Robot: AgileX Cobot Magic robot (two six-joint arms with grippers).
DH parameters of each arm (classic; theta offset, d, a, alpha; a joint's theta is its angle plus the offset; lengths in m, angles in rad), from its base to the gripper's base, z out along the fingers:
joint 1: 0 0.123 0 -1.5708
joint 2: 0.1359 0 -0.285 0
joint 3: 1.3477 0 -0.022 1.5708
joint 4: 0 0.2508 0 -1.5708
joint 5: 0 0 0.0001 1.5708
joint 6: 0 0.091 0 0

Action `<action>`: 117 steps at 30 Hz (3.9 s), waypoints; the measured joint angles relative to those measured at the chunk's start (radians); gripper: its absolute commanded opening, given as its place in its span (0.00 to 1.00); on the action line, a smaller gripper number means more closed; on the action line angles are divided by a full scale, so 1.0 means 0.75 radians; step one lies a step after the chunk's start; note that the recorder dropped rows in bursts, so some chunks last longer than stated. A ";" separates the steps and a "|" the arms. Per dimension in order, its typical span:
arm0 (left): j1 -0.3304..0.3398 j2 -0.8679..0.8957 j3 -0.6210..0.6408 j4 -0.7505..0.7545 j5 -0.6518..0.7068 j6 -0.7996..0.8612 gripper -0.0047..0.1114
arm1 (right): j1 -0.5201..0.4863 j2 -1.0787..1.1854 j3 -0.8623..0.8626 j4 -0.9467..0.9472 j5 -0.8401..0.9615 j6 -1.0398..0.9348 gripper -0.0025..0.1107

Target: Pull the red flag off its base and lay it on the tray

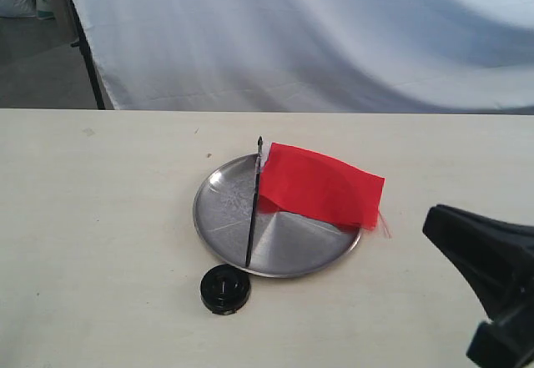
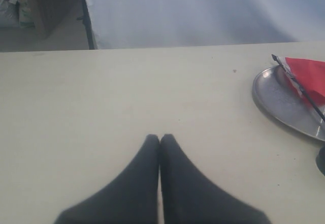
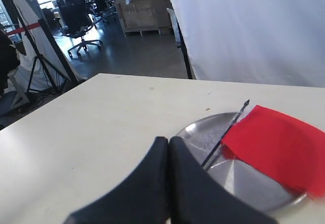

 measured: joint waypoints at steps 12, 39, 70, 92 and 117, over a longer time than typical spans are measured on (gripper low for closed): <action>0.000 0.000 0.000 0.000 0.000 0.000 0.04 | 0.000 -0.268 0.261 0.048 -0.058 0.012 0.02; 0.000 0.000 0.000 0.000 0.000 0.000 0.04 | 0.000 -0.283 0.261 0.060 0.034 0.012 0.02; 0.000 0.000 0.000 0.000 0.000 0.000 0.04 | -0.826 -0.774 0.261 0.049 0.547 -0.142 0.02; 0.000 0.000 0.000 0.000 0.000 0.000 0.04 | -0.900 -0.774 0.261 -0.500 0.686 0.282 0.02; 0.000 0.000 0.000 0.000 0.000 0.000 0.04 | -0.900 -0.774 0.261 -0.512 0.700 0.196 0.02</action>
